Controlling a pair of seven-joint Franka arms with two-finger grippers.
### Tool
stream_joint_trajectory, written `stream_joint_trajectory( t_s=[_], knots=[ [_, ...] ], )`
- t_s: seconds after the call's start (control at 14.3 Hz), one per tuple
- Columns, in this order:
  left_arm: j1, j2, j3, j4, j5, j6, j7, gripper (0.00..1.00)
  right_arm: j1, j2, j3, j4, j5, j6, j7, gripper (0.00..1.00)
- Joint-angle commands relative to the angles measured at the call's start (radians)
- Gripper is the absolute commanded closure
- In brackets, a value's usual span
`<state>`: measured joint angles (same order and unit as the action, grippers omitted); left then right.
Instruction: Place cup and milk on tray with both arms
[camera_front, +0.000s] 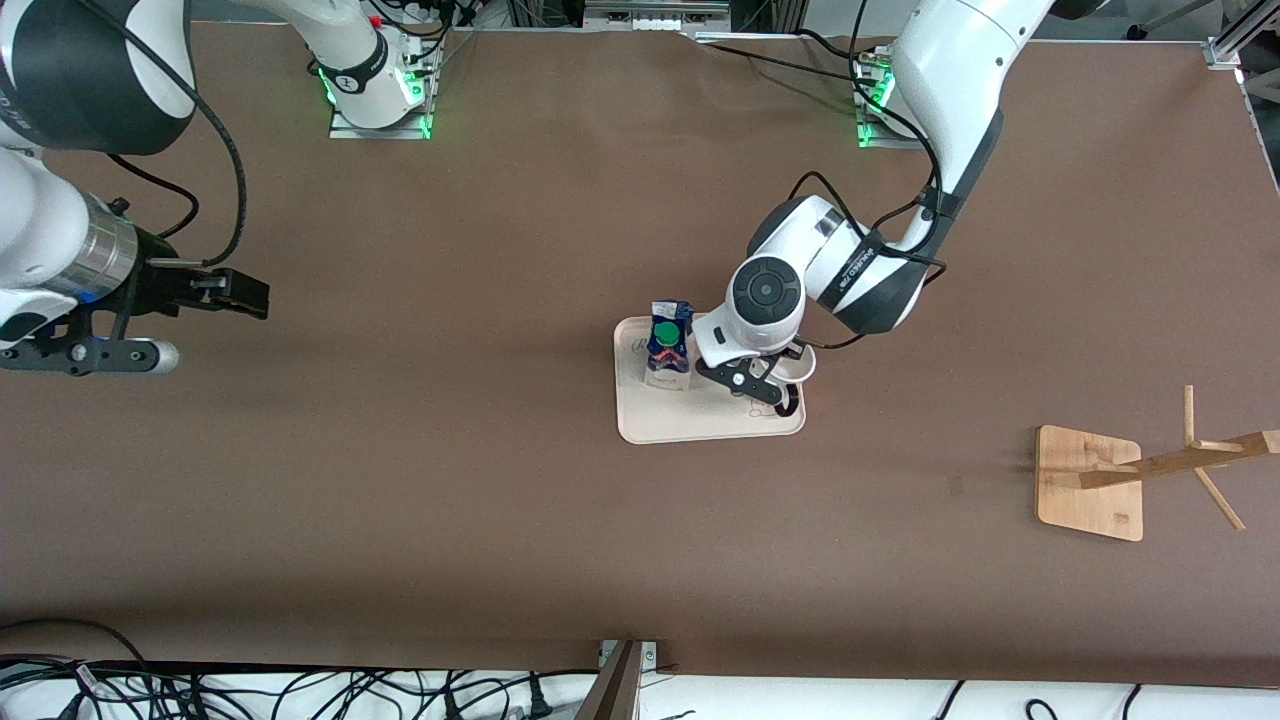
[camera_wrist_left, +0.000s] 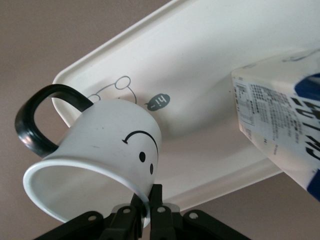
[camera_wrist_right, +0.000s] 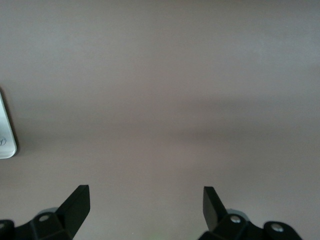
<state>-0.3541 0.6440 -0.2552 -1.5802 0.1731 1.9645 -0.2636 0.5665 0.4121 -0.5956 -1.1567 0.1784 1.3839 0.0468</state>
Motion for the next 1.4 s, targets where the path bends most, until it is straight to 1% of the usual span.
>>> stream_joint_trajectory(
  t_s=[0.0,0.07,0.14,0.49,0.56,0.63,0.77,0.98,1.05,1.12,1.19,1.26,1.33],
  knots=[
    [-0.037,0.045,0.025,0.054,0.026,-0.018,0.003,1.00,0.003,-0.016,-0.053,-0.014,-0.011,0.001,-0.012,0.00],
    [-0.043,0.049,0.025,0.061,0.028,-0.018,0.001,1.00,0.001,-0.016,-0.085,-0.014,-0.010,-0.008,-0.021,0.00],
    [-0.043,0.049,0.027,0.062,0.026,-0.018,0.001,1.00,0.003,-0.019,-0.104,-0.012,-0.010,-0.009,-0.025,0.00],
    [-0.045,0.059,0.034,0.069,0.023,-0.018,0.001,1.00,0.001,-0.041,-0.112,0.014,-0.010,0.000,-0.030,0.00],
    [-0.045,0.059,0.034,0.069,0.022,-0.018,0.001,0.97,0.000,-0.041,-0.112,0.014,-0.007,-0.002,-0.031,0.00],
    [-0.045,0.065,0.034,0.069,0.022,-0.018,0.003,0.89,0.000,-0.039,-0.113,0.014,-0.010,-0.005,-0.031,0.00],
    [-0.045,0.066,0.034,0.072,0.022,-0.018,0.004,0.63,0.000,-0.041,-0.112,0.014,-0.010,-0.008,-0.033,0.00],
    [-0.045,0.066,0.043,0.081,0.017,-0.018,0.007,0.60,0.000,-0.047,-0.102,0.012,0.000,-0.005,-0.031,0.00],
    [-0.045,0.066,0.043,0.085,0.017,-0.019,0.007,0.59,-0.025,-0.059,-0.090,0.011,0.001,-0.009,-0.033,0.00],
    [-0.045,0.065,0.043,0.085,0.016,-0.019,0.007,0.53,-0.084,-0.071,-0.013,0.011,-0.006,-0.008,-0.030,0.00],
    [-0.045,0.060,0.043,0.085,0.016,-0.019,0.006,0.17,-0.190,-0.088,0.107,0.012,-0.029,-0.012,-0.028,0.00],
    [-0.043,0.046,0.043,0.086,0.016,-0.021,0.009,0.00,-0.286,-0.110,0.251,0.009,-0.110,-0.011,-0.028,0.00],
    [-0.042,0.030,0.043,0.086,0.013,-0.022,0.009,0.00,-0.366,-0.136,0.383,-0.004,-0.196,-0.003,-0.027,0.00]
  ],
)
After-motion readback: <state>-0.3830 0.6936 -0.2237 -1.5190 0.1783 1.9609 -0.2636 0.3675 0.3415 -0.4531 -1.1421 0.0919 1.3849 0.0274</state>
